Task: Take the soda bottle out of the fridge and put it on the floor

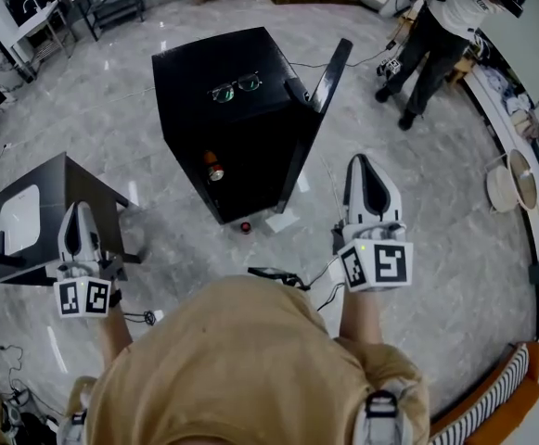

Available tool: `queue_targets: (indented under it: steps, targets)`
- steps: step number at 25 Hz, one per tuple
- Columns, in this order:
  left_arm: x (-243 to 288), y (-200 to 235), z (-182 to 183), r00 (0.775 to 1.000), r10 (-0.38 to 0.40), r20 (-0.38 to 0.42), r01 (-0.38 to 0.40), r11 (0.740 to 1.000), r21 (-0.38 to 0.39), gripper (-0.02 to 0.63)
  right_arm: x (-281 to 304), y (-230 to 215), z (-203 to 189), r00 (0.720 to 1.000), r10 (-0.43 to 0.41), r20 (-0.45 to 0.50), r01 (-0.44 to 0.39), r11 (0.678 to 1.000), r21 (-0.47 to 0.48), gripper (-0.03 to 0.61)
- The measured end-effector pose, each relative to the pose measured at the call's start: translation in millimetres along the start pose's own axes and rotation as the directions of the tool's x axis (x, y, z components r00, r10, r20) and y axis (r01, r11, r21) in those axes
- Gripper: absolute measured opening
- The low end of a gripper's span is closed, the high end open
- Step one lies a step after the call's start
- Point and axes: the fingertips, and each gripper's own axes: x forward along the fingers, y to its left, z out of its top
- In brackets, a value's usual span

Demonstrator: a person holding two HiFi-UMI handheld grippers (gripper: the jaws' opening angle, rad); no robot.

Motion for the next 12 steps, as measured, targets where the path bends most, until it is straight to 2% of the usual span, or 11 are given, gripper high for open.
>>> queue_targets:
  steps: [6, 12]
  targets:
    - [-8, 4, 3, 1.0, 0.007, 0.001, -0.007, 1.0, 0.005, 0.0, -10, 2, 11, 1.0, -0.024, 0.007, 0.024, 1.0, -0.007, 0.0]
    - [-12, -4, -8, 0.999, -0.032, -0.03, 0.031, 0.999, -0.021, 0.0, -22, 15, 8, 0.999, -0.031, -0.013, 0.031, 0.999, 0.016, 0.0]
